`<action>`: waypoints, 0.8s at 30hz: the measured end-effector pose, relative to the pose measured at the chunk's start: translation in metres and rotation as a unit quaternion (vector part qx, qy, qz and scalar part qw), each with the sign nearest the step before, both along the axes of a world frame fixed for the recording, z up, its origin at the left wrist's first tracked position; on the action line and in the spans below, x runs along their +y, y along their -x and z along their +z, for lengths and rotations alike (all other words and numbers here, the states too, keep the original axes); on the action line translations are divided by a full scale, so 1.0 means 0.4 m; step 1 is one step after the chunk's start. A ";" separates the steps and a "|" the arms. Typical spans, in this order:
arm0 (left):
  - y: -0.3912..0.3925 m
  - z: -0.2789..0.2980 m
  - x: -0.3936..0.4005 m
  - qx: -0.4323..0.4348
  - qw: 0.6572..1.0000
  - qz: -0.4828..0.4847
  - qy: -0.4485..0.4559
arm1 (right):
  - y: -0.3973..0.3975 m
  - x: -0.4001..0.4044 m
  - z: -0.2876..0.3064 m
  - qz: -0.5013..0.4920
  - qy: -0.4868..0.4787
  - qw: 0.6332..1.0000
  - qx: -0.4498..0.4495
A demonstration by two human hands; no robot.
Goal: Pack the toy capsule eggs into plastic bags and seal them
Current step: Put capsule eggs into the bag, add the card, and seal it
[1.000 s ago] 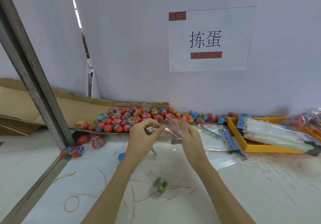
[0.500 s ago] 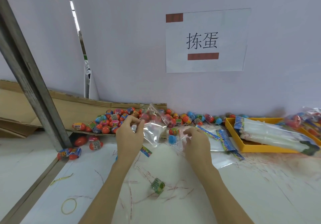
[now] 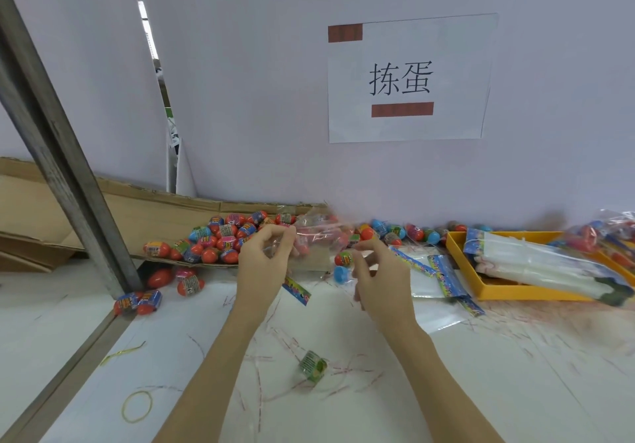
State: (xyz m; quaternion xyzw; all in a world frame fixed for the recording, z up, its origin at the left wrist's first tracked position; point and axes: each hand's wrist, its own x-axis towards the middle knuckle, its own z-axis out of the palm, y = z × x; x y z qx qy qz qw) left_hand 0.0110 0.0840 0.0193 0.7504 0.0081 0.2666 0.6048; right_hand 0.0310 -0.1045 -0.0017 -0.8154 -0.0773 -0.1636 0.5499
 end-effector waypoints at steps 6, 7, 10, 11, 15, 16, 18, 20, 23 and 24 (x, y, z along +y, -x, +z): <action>0.012 0.014 -0.014 0.078 0.957 -0.218 0.174 | 0.004 0.025 -0.011 0.123 -0.103 0.986 0.034; 0.014 0.013 -0.018 0.089 0.955 -0.240 0.150 | 0.004 0.026 -0.012 0.139 -0.112 0.983 0.037; 0.016 0.008 -0.025 0.100 0.965 -0.235 0.062 | 0.008 0.025 -0.004 0.158 -0.172 0.970 0.066; 0.015 0.005 -0.025 0.098 0.972 -0.212 0.032 | 0.010 0.024 0.000 0.160 -0.205 0.962 0.081; 0.010 0.001 -0.024 0.102 0.982 -0.160 -0.023 | 0.008 0.014 0.014 0.151 -0.269 0.942 0.134; 0.008 0.002 -0.022 0.105 0.981 -0.163 -0.011 | 0.008 0.011 0.015 0.146 -0.266 0.943 0.137; 0.007 0.006 -0.016 0.107 0.981 -0.163 -0.009 | 0.009 0.007 0.017 0.136 -0.260 0.946 0.139; 0.004 0.004 -0.005 0.089 0.984 -0.139 -0.067 | 0.008 0.004 0.018 0.129 -0.283 0.940 0.142; 0.001 -0.006 0.007 0.058 0.984 -0.091 -0.144 | -0.001 -0.010 0.023 0.083 -0.347 0.920 0.164; -0.001 -0.009 0.011 0.056 0.985 -0.078 -0.144 | -0.005 -0.018 0.024 0.059 -0.347 0.922 0.164</action>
